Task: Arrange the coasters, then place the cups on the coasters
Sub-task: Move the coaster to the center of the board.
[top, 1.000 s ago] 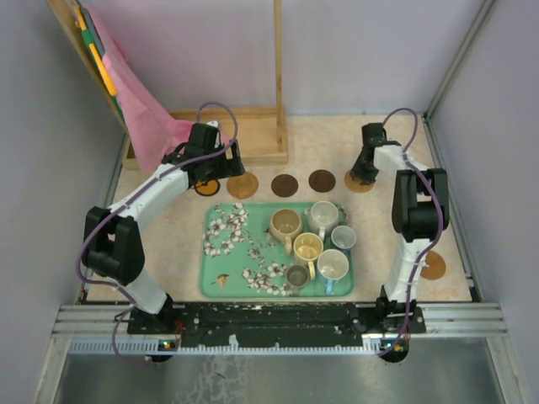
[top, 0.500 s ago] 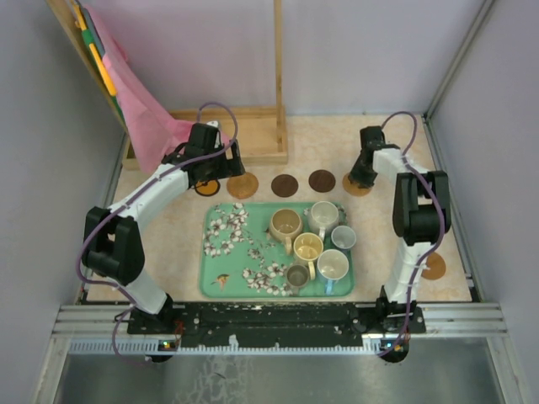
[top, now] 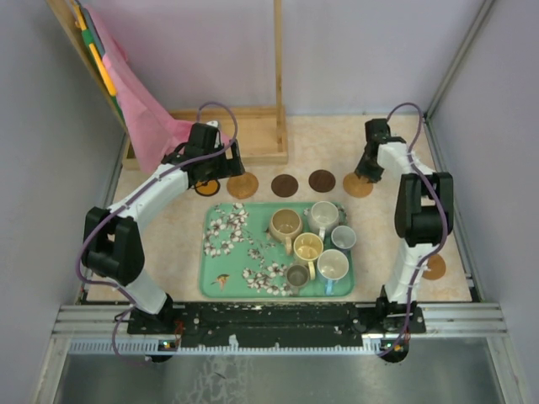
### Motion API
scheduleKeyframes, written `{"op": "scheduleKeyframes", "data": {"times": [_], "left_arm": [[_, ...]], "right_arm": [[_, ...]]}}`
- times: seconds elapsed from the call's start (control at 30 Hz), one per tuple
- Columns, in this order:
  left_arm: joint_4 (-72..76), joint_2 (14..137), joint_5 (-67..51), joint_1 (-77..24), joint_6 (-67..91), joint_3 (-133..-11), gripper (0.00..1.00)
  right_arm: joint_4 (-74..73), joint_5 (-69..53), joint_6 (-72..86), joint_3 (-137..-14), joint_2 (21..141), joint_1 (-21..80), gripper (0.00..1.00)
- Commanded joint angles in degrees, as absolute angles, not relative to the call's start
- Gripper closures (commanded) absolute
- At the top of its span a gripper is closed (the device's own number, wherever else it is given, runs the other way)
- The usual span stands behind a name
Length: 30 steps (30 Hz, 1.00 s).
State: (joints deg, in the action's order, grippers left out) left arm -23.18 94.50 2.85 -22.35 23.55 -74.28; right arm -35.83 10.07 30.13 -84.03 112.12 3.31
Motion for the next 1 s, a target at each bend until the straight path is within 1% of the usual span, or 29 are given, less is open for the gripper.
{"op": "scheduleKeyframes", "data": {"times": [0.0, 0.17, 0.27, 0.47, 0.73, 0.97], "left_arm": [[-23.47, 92.28, 2.87, -22.12, 23.14, -74.82, 0.0], [-22.99, 91.94, 2.11, -22.12, 23.29, -74.32, 0.0], [-22.6, 91.93, 1.27, -22.14, 23.68, -73.86, 0.0], [-21.9, 91.39, 0.27, -22.26, 24.36, -72.98, 0.0], [-20.39, 90.34, -1.05, -23.32, 25.04, -71.14, 0.0], [-20.13, 89.61, -1.48, -24.47, 25.01, -70.38, 0.0]], "right_arm": [[-35.54, 13.4, 30.68, -80.88, 103.34, 1.64, 0.66], [-33.0, 11.41, 32.89, -68.87, 93.15, -2.82, 0.66], [-33.46, 11.49, 32.94, -64.06, 87.84, -5.78, 0.66], [-33.86, 6.2, 34.22, -55.04, 80.61, -16.81, 0.66], [-36.16, 7.14, 33.9, -48.36, 75.61, -27.0, 0.66], [-38.54, 8.52, 33.33, -47.02, 74.4, -31.83, 0.66]]}}
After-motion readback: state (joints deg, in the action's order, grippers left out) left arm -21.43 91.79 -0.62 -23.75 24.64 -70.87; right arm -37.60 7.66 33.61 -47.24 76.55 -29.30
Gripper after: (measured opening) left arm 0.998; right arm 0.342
